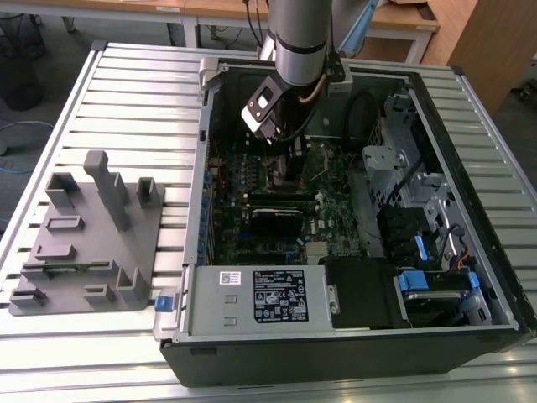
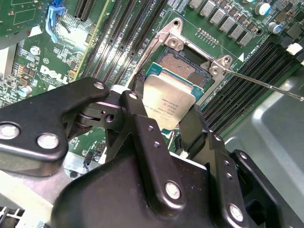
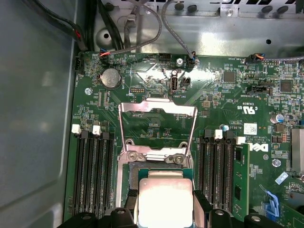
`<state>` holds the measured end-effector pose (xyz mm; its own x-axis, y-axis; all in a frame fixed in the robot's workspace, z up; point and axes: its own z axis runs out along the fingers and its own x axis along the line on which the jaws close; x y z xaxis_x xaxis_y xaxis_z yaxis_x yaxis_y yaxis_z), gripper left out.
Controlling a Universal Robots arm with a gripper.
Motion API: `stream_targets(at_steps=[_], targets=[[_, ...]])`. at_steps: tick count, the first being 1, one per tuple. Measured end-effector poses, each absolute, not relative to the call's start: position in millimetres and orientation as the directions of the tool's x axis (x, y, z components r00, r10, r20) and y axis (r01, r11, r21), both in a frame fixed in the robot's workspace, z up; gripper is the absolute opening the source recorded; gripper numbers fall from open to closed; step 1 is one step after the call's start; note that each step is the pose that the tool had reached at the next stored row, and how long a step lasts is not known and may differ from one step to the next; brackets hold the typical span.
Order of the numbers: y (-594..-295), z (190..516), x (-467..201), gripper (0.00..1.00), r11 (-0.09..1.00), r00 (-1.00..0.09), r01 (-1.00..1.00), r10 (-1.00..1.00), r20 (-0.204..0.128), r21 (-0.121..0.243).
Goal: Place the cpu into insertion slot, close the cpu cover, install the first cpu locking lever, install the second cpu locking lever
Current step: 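Place the cpu into insertion slot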
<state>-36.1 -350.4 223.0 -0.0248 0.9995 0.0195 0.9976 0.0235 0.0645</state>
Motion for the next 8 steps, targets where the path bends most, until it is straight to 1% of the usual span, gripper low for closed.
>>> stream_targets(at_steps=[8], targets=[[-345.6, 219.9, -36.2, 0.54, 0.024, -0.025, 0.998, 1.000, 0.019, 0.064]])
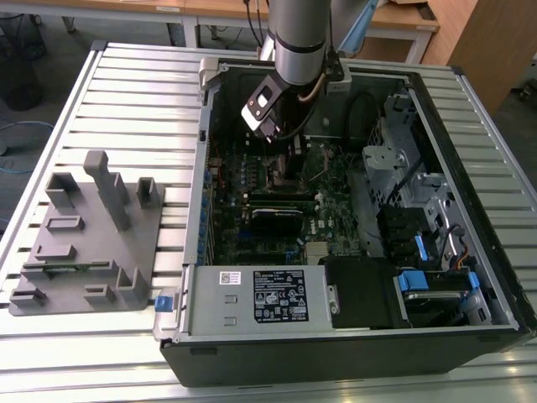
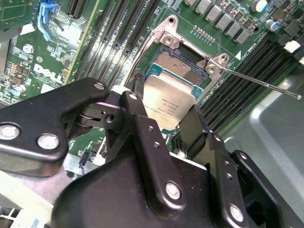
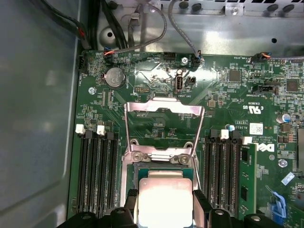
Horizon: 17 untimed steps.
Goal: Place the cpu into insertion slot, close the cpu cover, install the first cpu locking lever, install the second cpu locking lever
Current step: 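Place the cpu into insertion slot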
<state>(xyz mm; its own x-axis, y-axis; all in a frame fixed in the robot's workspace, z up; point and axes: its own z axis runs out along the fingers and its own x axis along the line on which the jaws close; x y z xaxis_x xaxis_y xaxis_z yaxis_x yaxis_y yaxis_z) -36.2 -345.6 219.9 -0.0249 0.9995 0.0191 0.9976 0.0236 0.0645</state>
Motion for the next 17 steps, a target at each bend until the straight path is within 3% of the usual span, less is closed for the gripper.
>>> stream_targets(at_steps=[17], targets=[[-342.2, 209.9, -39.4, 0.54, 0.024, -0.025, 0.998, 1.000, 0.019, 0.065]])
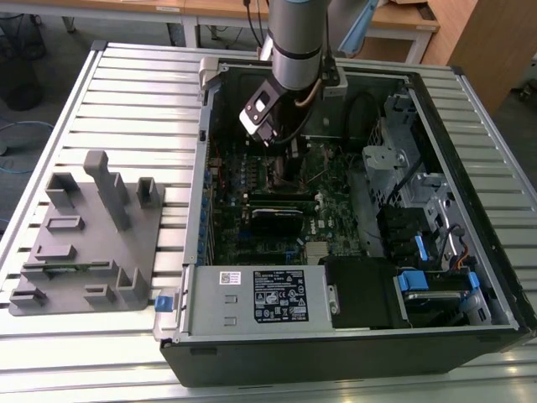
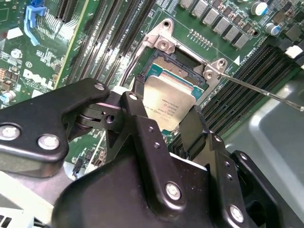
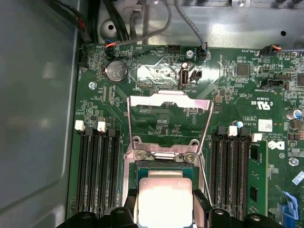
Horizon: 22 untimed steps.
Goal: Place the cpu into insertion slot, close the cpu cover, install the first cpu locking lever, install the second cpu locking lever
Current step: 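Place the cpu into insertion slot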
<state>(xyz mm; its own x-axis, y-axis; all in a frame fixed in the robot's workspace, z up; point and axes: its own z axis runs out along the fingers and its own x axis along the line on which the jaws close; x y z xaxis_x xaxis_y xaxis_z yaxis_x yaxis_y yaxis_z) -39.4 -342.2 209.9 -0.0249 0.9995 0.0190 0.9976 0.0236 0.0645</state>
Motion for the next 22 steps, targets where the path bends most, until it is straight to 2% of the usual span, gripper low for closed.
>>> stream_targets(at_steps=[22], targets=[[-339, 198, -44, 0.54, 0.023, -0.024, 0.998, 1.000, 0.019, 0.065]])
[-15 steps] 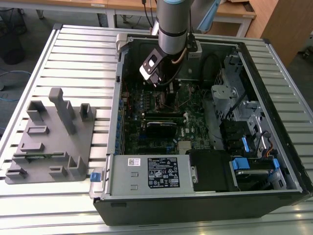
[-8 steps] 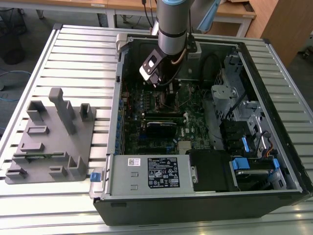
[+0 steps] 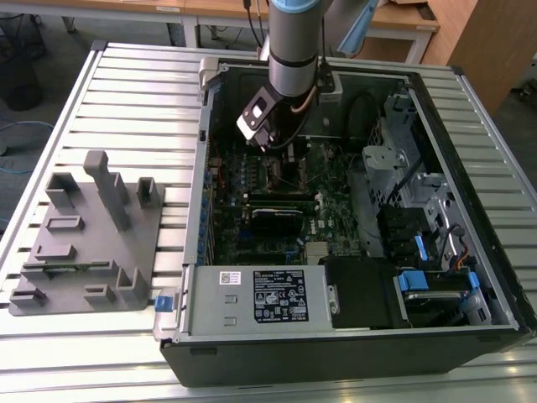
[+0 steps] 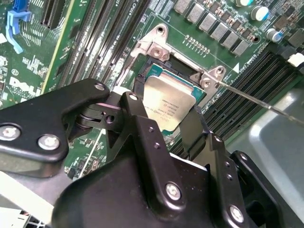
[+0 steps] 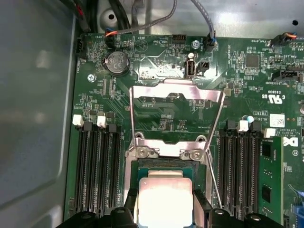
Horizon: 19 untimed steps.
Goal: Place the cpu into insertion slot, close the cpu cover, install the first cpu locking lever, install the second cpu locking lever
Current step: 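Place the cpu into insertion slot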
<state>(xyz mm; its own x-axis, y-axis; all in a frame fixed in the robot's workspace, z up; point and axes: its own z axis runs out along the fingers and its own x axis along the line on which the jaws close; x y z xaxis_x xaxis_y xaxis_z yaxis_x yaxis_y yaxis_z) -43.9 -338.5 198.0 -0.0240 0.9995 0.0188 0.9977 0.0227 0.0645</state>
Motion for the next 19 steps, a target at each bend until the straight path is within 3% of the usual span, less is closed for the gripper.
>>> stream_targets(at_steps=[19], targets=[[-341.4, 195.2, -42.3, 0.54, -0.005, 0.004, 0.998, 1.000, 0.016, 0.064]])
